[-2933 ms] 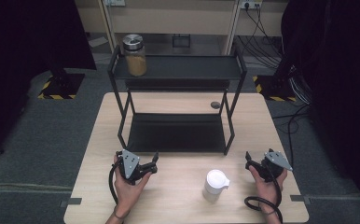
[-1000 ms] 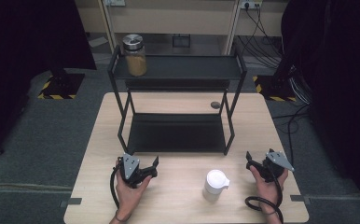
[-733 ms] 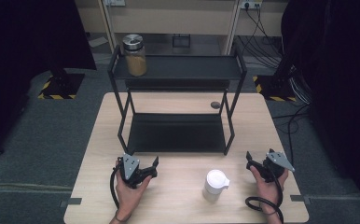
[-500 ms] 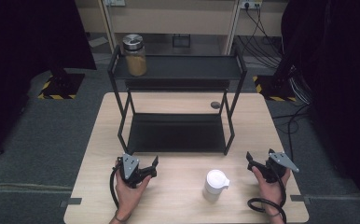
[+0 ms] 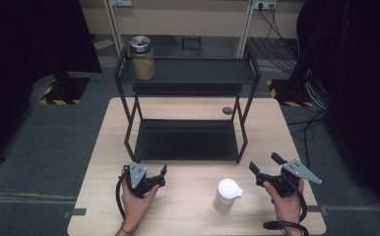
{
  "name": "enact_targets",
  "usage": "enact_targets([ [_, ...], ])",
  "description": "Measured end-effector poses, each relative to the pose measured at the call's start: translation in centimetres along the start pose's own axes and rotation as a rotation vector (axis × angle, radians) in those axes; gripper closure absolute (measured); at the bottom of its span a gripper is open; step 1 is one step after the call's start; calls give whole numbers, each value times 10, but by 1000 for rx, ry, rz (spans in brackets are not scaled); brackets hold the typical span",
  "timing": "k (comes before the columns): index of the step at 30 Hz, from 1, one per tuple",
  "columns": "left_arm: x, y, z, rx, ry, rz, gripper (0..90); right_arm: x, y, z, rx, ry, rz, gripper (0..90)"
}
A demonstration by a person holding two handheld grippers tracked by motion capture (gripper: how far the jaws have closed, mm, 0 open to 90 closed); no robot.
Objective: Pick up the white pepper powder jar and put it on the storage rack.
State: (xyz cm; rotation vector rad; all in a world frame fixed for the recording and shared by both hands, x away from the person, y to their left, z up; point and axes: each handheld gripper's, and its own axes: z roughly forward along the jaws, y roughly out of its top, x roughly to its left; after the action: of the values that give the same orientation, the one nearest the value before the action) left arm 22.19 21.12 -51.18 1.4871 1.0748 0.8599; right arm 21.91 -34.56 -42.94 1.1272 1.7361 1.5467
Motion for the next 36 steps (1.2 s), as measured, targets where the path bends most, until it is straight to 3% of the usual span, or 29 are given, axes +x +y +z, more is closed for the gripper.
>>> enact_targets([
  [4, 0, 0, 0, 0, 0, -2, 17, 2, 4, 0, -11, 85, -2, 36],
  [8, 0, 0, 0, -1, 0, -2, 17, -2, 5, 1, -37, 198, -14, 36],
  [11, 0, 0, 0, -1, 1, -2, 17, -6, 5, 2, -52, 279, -34, 36],
  [16, 0, 0, 0, -1, 0, -2, 17, -8, 4, 8, -42, 377, -80, 36],
  [24, 0, 0, 0, -1, 1, -3, 17, -9, 2, 18, 21, 474, -145, 36],
  [30, 1, 0, 0, 0, 1, -3, 17, -8, 1, 28, 112, 517, -216, 38],
  [36, 1, 0, -1, 0, 1, 0, 17, -6, -3, 32, 160, 537, -262, 56],
])
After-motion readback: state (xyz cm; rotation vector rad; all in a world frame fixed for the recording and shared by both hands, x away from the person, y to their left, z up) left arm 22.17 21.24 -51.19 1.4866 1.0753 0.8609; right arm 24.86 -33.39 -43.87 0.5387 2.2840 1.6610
